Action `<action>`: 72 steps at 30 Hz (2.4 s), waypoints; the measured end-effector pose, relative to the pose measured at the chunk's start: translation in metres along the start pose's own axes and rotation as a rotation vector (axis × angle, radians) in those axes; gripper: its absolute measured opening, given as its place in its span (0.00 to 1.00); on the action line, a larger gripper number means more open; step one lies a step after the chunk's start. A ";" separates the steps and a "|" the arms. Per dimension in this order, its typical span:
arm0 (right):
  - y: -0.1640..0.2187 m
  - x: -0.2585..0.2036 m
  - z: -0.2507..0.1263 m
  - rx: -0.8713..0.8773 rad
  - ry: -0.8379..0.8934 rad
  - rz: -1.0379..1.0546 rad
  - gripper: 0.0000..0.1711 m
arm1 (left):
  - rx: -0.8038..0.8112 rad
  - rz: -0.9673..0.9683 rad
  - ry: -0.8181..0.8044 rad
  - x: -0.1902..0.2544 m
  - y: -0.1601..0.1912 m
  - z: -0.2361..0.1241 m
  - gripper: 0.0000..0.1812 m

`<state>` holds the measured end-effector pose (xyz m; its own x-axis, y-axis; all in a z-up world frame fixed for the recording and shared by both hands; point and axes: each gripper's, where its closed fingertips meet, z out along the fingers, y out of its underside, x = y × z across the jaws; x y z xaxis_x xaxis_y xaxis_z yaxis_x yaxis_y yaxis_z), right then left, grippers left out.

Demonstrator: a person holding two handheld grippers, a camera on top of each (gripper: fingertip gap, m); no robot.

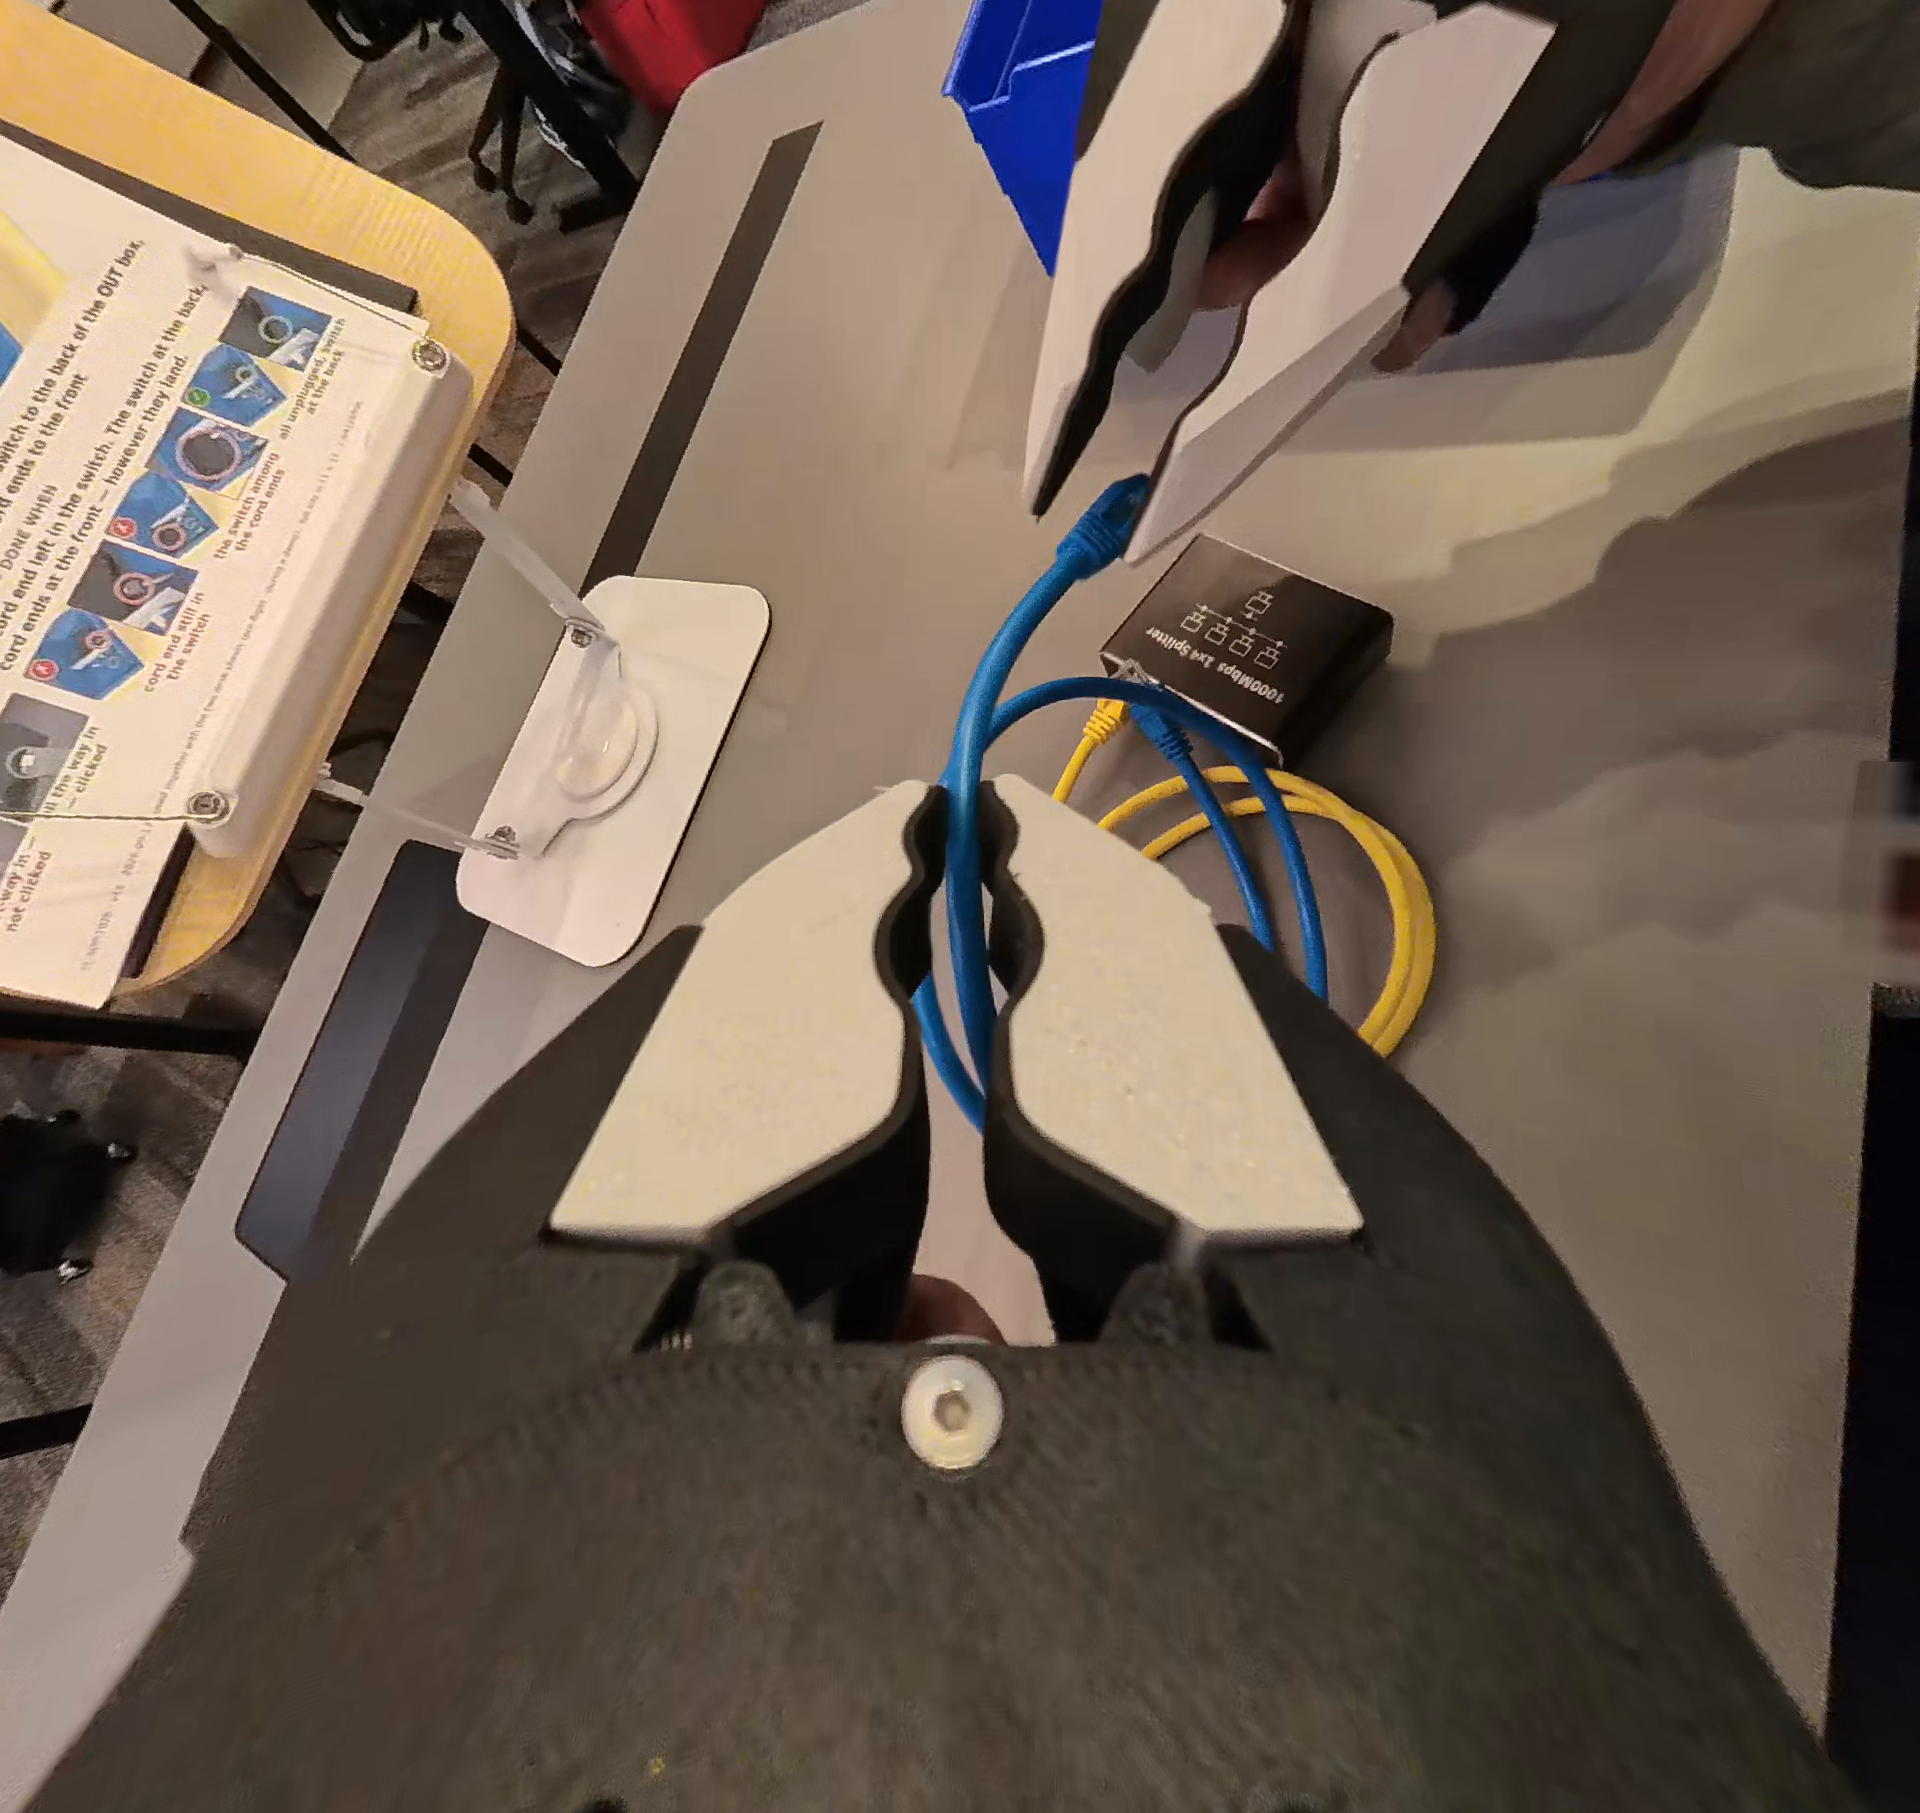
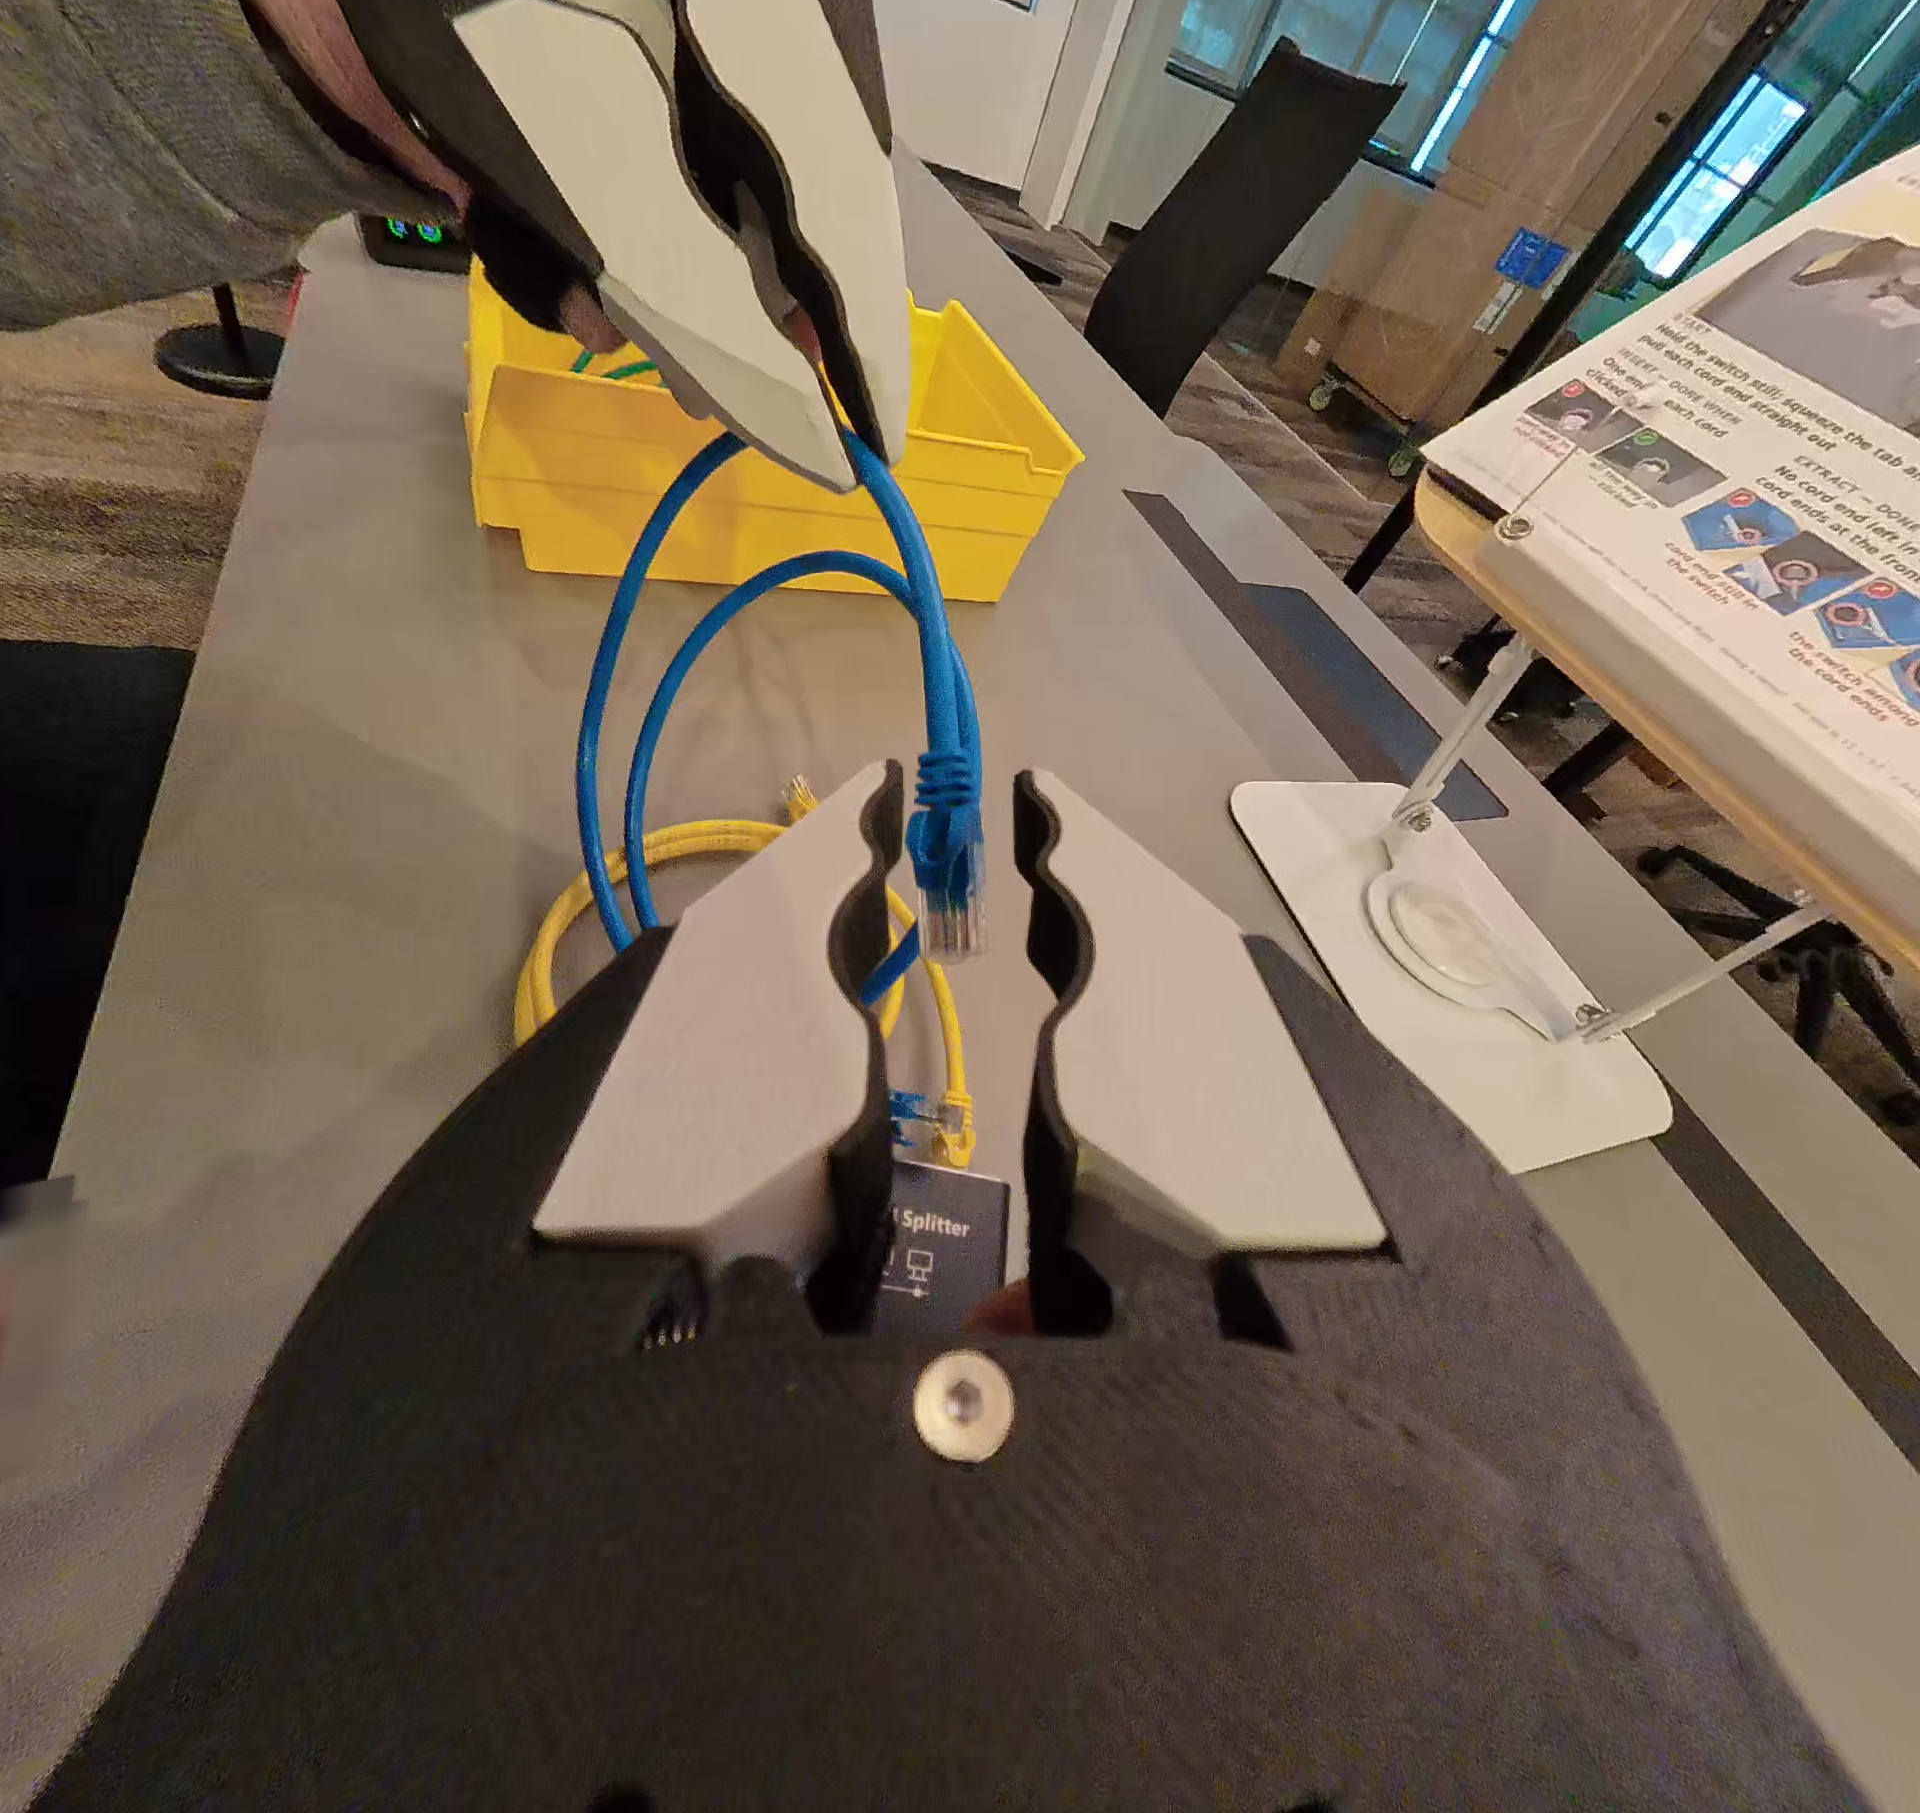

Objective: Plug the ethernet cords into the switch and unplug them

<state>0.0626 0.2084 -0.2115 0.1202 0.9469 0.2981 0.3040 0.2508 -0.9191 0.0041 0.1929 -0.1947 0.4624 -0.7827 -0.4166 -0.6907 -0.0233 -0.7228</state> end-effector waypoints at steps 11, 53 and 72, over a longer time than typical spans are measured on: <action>0.012 0.002 0.002 -0.052 0.038 -0.087 0.06 | 0.027 -0.056 0.024 -0.002 -0.001 -0.003 0.03; -0.015 -0.037 0.012 0.074 -0.202 0.076 0.06 | 0.323 -0.032 0.260 0.032 -0.022 0.007 0.14; -0.005 -0.046 0.017 -0.009 -0.247 0.073 0.05 | 0.349 -0.029 0.303 0.054 -0.031 0.022 0.09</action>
<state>0.0392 0.1667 -0.2248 -0.0917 0.9831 0.1582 0.3119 0.1792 -0.9331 0.0628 0.1657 -0.2068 0.2594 -0.9325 -0.2511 -0.4270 0.1225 -0.8959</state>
